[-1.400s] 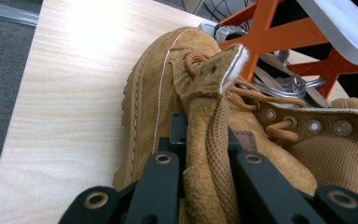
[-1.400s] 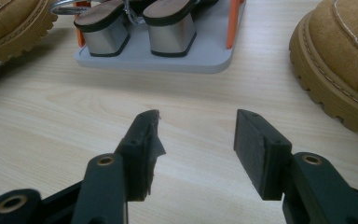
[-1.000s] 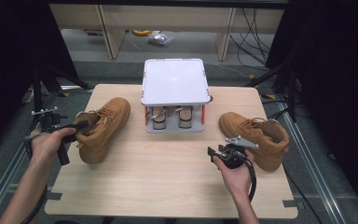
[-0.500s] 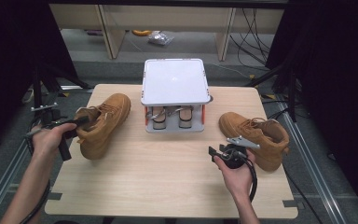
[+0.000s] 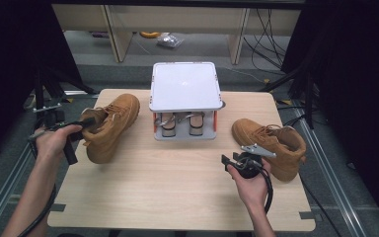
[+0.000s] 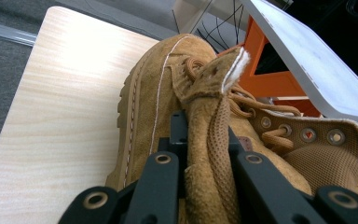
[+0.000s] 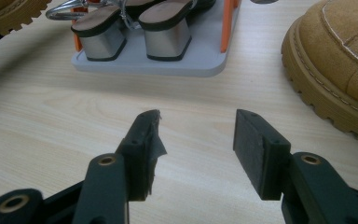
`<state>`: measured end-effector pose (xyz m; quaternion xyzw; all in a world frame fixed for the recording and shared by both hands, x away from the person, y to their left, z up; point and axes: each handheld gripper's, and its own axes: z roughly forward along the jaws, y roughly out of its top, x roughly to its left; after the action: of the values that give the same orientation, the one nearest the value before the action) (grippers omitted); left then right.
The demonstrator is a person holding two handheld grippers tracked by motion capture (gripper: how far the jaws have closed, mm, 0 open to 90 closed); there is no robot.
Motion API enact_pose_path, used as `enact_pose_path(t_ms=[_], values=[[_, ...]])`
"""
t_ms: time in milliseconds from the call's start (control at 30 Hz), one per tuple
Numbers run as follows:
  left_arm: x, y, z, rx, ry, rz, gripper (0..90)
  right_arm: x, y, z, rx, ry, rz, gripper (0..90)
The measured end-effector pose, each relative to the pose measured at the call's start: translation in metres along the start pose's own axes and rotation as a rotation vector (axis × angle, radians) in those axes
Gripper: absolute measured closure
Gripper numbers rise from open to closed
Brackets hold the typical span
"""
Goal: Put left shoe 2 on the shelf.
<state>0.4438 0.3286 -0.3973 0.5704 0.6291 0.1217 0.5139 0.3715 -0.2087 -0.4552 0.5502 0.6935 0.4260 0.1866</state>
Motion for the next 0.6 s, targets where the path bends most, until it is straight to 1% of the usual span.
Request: enact_pose_path(t_ms=[33,100,233,267,300,333,367,400,433,467,533,600], values=[[-0.001,0.001,0.000,-0.003,-0.002,-0.005,82.5,0.000,0.000,0.000,-0.002,0.008,0.006,51.5],[-0.002,0.003,0.001,-0.004,-0.004,-0.006,82.5,0.001,0.000,0.000,-0.003,0.009,0.011,51.5],[-0.003,0.006,0.002,-0.016,-0.009,-0.012,82.5,0.001,0.000,-0.001,0.001,0.003,0.008,51.5],[-0.003,0.007,0.002,-0.015,-0.010,-0.011,82.5,0.000,0.000,-0.001,-0.003,0.011,0.007,51.5],[-0.004,0.007,0.002,-0.021,-0.013,-0.012,82.5,0.000,0.000,-0.001,-0.003,0.009,0.007,51.5],[-0.004,0.008,0.002,-0.015,-0.005,-0.011,82.5,0.000,0.000,-0.001,-0.002,0.007,0.008,51.5],[-0.005,0.009,0.003,-0.027,-0.015,-0.013,82.5,0.000,0.000,0.000,-0.004,0.006,0.010,51.5],[-0.005,0.009,0.003,-0.028,-0.014,-0.014,82.5,0.000,0.000,0.000,-0.004,0.007,0.008,51.5],[-0.006,0.010,0.002,-0.019,-0.007,-0.010,82.5,-0.001,-0.001,0.001,-0.007,0.003,0.002,51.5],[-0.006,0.011,0.003,-0.026,-0.014,-0.013,82.4,0.000,-0.001,0.000,-0.002,0.008,0.005,51.5],[-0.007,0.012,0.002,-0.023,-0.012,-0.013,82.4,0.000,0.000,0.000,-0.004,0.008,0.008,51.5],[-0.007,0.013,0.003,-0.027,-0.019,-0.015,82.5,0.000,-0.001,0.000,-0.003,0.006,0.008,51.5]])
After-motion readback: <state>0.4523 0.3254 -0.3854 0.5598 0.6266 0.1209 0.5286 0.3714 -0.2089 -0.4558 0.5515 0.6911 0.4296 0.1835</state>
